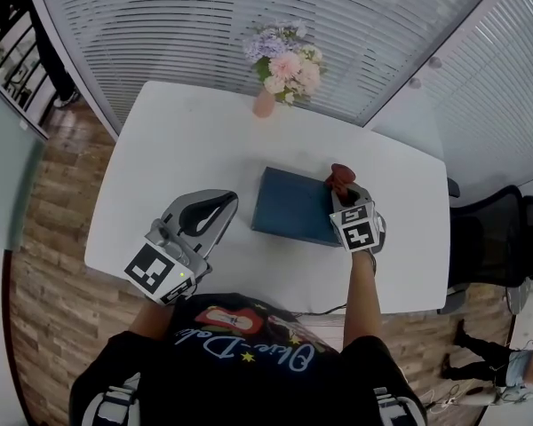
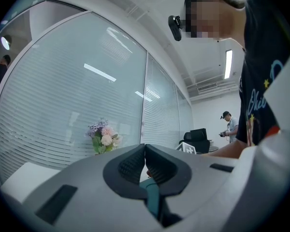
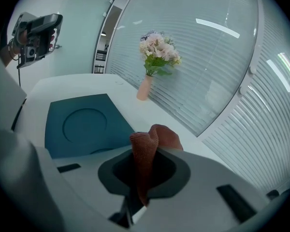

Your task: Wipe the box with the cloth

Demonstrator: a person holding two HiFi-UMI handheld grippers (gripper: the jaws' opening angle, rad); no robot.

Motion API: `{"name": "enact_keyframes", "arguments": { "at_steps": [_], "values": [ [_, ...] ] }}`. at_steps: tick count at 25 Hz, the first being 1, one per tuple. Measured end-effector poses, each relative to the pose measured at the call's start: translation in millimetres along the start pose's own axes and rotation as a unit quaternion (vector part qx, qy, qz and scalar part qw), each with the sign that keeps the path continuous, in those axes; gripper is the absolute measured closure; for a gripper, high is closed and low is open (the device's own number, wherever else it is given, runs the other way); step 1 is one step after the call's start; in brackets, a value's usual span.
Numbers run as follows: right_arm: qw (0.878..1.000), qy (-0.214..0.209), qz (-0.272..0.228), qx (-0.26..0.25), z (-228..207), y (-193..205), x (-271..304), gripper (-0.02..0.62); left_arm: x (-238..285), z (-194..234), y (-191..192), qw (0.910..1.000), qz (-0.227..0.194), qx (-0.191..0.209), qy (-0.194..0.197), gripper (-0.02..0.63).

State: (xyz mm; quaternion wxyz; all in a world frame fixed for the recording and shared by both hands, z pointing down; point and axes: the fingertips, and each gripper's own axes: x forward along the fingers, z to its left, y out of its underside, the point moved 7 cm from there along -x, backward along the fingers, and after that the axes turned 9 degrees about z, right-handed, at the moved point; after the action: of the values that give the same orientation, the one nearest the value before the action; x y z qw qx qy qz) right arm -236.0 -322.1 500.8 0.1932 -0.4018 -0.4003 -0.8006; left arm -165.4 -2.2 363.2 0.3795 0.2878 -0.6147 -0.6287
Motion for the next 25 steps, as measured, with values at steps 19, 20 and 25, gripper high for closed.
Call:
{"name": "enact_keyframes", "arguments": {
  "at_steps": [19, 20, 25],
  "values": [
    [0.979, 0.096, -0.128, 0.122, -32, -18, -64, 0.569, -3, -1, -2, 0.9999, -0.008, -0.005, 0.006, 0.602],
    [0.978, 0.094, -0.145, 0.119, -27, -27, -67, 0.569, -3, -1, -2, 0.9999, -0.009, -0.005, 0.005, 0.602],
    [0.975, 0.049, -0.202, 0.084, 13, -75, -71, 0.569, -7, 2, -2, 0.9999, -0.009, -0.007, -0.002, 0.602]
  ]
}}
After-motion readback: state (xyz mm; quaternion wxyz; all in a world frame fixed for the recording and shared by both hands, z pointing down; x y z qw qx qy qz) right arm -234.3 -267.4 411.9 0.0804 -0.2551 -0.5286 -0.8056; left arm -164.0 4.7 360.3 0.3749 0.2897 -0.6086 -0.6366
